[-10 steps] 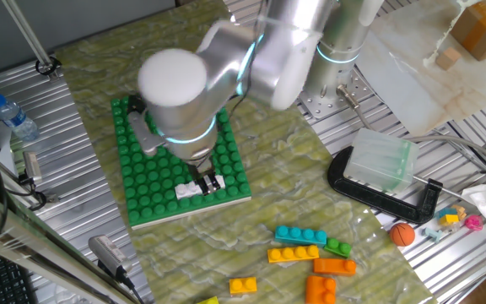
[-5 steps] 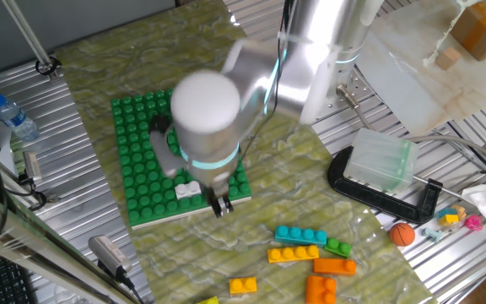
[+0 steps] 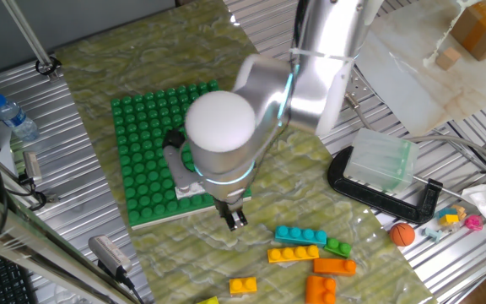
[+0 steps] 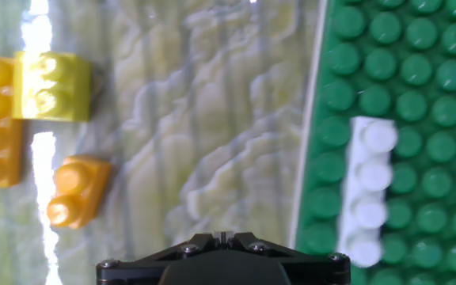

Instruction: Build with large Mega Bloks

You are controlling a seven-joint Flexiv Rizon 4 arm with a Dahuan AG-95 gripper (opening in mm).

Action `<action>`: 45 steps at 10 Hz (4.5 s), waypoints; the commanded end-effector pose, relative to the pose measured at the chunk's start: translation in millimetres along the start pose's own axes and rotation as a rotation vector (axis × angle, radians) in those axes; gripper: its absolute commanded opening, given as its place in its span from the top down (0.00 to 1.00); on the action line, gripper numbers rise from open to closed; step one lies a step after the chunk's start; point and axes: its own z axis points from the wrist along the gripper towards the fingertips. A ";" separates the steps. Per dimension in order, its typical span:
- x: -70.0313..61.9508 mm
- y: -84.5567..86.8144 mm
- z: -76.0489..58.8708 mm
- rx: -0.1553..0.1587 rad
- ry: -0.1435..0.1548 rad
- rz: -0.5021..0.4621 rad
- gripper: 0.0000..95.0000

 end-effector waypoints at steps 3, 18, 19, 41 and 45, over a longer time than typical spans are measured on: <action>3.3 13.9 8.3 0.008 0.018 -0.027 1.00; 9.9 61.9 6.0 -0.015 -0.031 -0.079 0.80; 11.2 76.1 7.7 -0.014 -0.045 -0.060 0.80; 31.8 121.5 53.7 0.001 -0.055 0.009 0.60; 68.8 107.1 72.2 0.022 -0.040 0.002 0.60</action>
